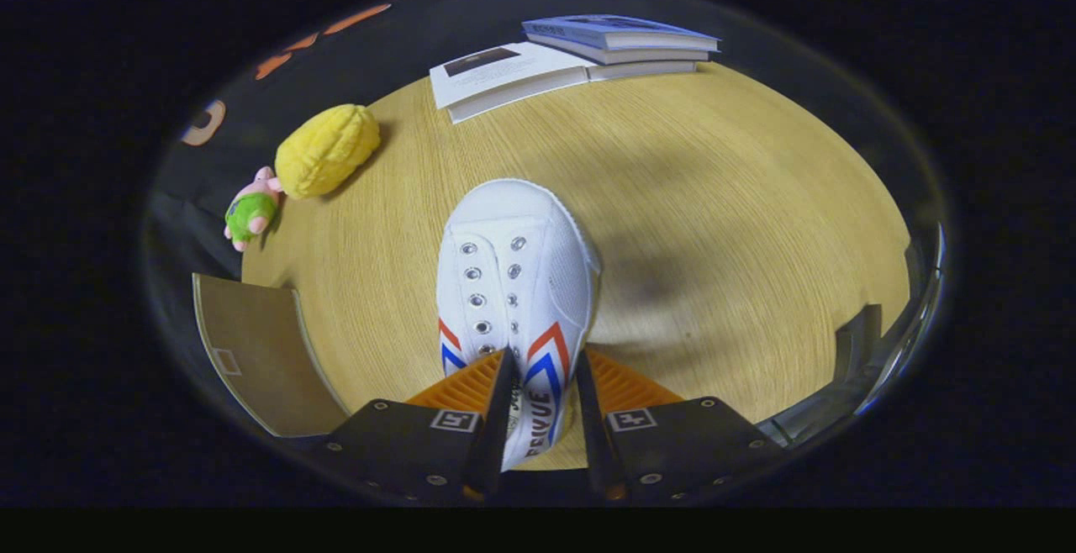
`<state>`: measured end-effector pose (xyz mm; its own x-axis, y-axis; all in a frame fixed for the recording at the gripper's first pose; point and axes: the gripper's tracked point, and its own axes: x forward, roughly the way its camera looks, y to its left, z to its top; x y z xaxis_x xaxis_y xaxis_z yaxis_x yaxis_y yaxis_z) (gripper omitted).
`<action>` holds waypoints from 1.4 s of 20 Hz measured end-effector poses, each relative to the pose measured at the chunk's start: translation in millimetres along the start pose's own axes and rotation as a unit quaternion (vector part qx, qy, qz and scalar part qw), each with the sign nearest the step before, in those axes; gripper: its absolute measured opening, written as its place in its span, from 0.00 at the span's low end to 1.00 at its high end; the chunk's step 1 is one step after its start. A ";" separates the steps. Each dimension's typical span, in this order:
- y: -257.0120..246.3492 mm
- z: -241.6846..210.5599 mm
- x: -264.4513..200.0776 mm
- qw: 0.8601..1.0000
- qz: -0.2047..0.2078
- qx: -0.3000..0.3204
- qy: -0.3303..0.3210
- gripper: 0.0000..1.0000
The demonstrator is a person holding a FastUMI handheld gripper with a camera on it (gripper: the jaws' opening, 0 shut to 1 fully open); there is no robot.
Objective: Open the storage box then place both shoes into the box .Put the left shoe in first, then the right shoe, with the right side of both shoes facing outward in a uniform manner.
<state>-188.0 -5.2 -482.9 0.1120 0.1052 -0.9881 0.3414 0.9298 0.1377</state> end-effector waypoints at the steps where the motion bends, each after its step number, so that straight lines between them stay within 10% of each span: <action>1: -1.9 2.3 -2.2 1.000 0.007 0.008 -0.003 0.37; 6: 3.7 1.0 -7.5 0.999 0.035 0.031 -0.007 0.13; 28: 274.1 1.6 -147.5 0.958 0.199 -0.206 -0.037 0.12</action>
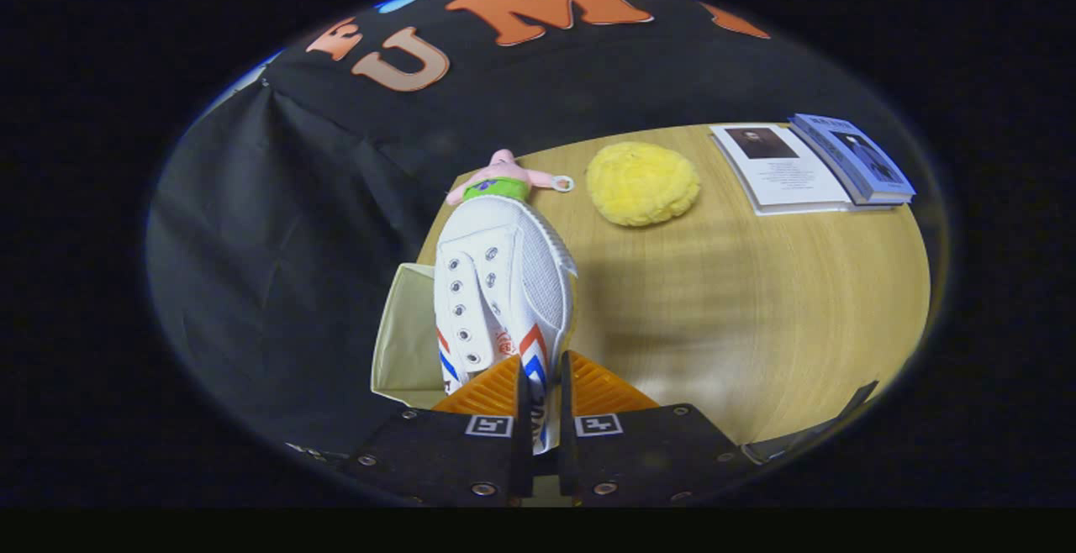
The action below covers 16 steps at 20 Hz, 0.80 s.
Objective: Open the storage box then place both shoes into the box .Put the left shoe in first, then the right shoe, with the right side of both shoes facing outward in a uniform manner.
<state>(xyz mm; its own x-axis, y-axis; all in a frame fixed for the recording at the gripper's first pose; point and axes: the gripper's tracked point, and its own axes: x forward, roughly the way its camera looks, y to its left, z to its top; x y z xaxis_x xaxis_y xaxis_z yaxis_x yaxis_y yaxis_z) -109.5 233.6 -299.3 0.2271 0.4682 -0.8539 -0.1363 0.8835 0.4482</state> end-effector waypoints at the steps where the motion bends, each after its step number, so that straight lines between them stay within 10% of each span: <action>1: 13.3 -0.1 4.7 1.000 0.008 -0.011 0.003 0.12; 12: 100.1 -32.9 69.1 0.990 0.025 -0.124 0.063 0.12; 16: 102.9 -47.7 86.8 0.987 0.028 -0.130 0.090 0.29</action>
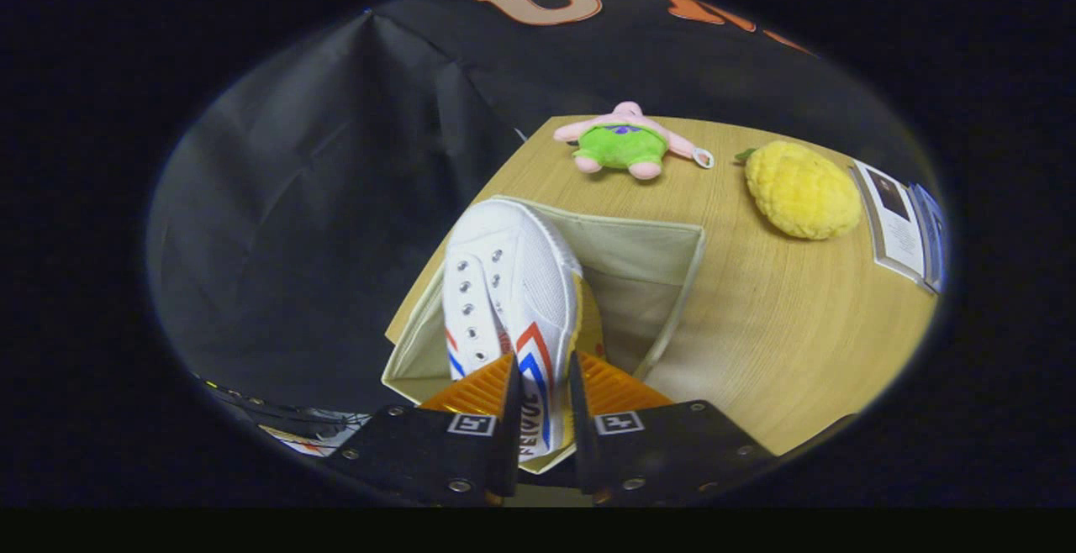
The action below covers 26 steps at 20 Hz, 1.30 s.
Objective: Open the storage box then place both shoes into the box .Put the left shoe in first, then the right shoe, with the right side of both shoes facing outward in a uniform manner.
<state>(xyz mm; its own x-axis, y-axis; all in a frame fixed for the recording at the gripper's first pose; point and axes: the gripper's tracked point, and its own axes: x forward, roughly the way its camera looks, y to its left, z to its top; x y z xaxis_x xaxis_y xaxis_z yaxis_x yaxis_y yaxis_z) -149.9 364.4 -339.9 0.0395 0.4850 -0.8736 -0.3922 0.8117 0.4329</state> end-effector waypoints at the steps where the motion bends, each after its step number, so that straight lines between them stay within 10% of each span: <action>1: 7.8 7.8 5.2 1.000 0.016 0.014 -0.009 0.35; 14: -58.6 65.0 -97.5 0.980 -0.010 0.047 -0.193 0.96; 20: -97.8 91.0 -165.1 0.950 -0.038 0.049 -0.306 0.96; 26: -148.2 109.3 -255.6 0.888 -0.118 0.024 -0.444 0.97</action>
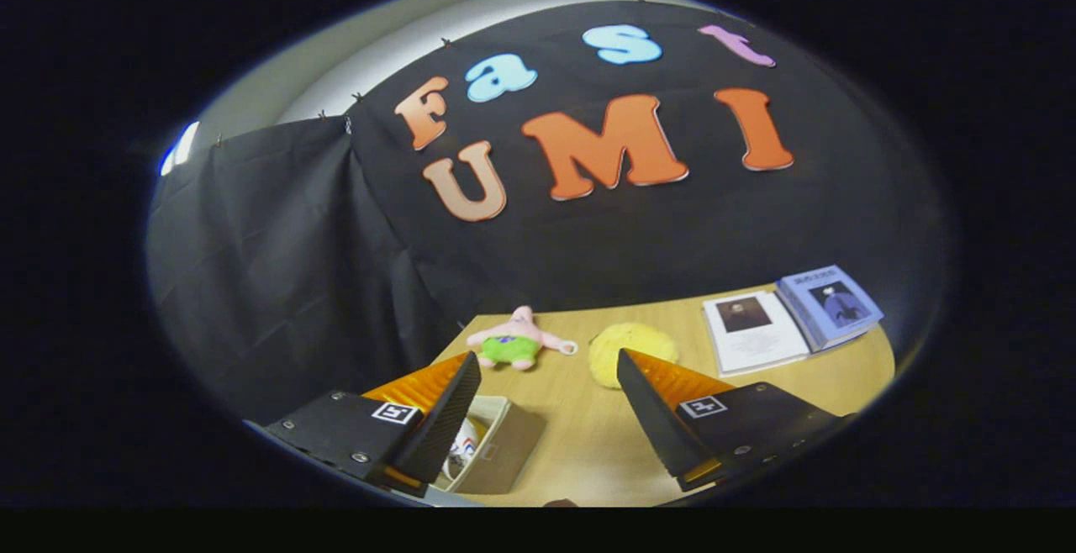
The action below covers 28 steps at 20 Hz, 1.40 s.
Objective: Open the storage box then place both shoes into the box .Put the left shoe in first, then the right shoe, with the right side of both shoes facing outward in a uniform manner.
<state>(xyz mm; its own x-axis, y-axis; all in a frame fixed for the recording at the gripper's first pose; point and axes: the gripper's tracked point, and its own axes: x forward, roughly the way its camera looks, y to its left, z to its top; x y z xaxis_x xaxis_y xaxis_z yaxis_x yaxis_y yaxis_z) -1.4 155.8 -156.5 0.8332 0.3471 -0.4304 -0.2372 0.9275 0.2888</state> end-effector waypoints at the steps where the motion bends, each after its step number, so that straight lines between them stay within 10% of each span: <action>1: -10.4 11.5 -6.3 1.000 -0.013 -0.006 -0.024 0.98; 8: -69.3 75.0 -53.4 0.984 -0.076 -0.064 -0.149 0.98; 15: -92.3 137.2 -116.1 0.926 -0.134 -0.203 -0.289 0.98; 28: -77.4 157.3 -144.5 0.915 -0.127 -0.180 -0.339 0.99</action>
<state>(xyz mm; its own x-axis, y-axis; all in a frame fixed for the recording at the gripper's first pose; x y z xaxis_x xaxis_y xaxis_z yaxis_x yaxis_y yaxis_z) -24.9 12.0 17.9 0.9735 0.0618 0.2202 -0.0405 0.9941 -0.1002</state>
